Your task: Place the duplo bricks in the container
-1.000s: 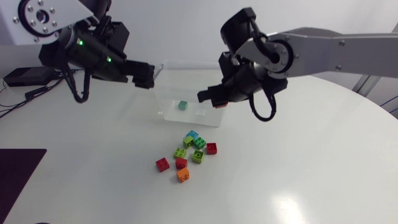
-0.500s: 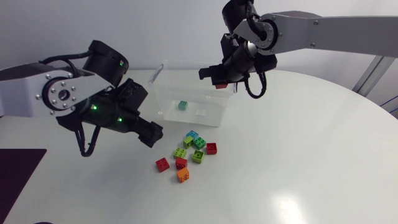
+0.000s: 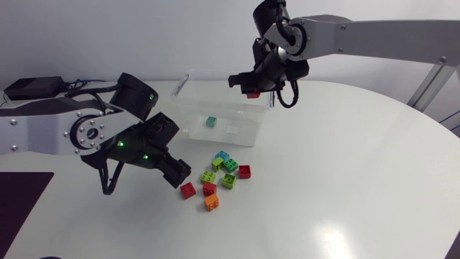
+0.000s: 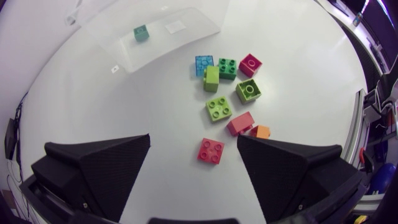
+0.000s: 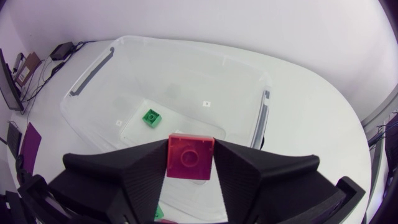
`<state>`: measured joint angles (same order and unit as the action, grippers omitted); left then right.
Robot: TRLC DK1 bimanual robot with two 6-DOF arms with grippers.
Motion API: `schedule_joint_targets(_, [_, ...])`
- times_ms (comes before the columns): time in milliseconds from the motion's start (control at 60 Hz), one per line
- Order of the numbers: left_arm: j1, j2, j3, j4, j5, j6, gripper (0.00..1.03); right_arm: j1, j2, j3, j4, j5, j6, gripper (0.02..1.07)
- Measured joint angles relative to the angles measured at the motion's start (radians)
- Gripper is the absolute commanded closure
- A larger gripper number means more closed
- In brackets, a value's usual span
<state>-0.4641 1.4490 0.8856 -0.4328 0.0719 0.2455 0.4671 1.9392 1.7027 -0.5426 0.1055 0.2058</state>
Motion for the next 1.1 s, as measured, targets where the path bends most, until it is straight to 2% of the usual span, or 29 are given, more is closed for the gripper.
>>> schedule_joint_targets(50, [-0.006,0.01,-0.01,0.003,0.003,0.013,0.06,0.0,0.01,0.003,-0.001,0.0,0.0,0.07])
schedule_joint_targets(367, [-0.031,0.109,-0.034,0.059,0.007,0.104,0.06,0.002,-0.008,-0.005,-0.008,0.0,-0.019,0.07])
schedule_joint_targets(633, [-0.039,0.19,-0.048,0.11,0.006,0.162,0.06,0.05,-0.271,-0.246,-0.003,0.0,-0.023,0.07])
schedule_joint_targets(850, [-0.039,0.257,-0.049,0.137,0.007,0.195,0.08,0.092,-0.386,-0.473,0.052,0.0,-0.018,0.07])
schedule_joint_targets(983, [-0.039,0.274,-0.049,0.147,0.007,0.205,0.22,0.109,-0.391,-0.569,0.099,0.0,0.008,0.07])
schedule_joint_targets(1100, [-0.039,0.281,-0.05,0.16,0.01,0.205,0.48,0.123,-0.391,-0.621,0.135,0.0,0.035,0.07])
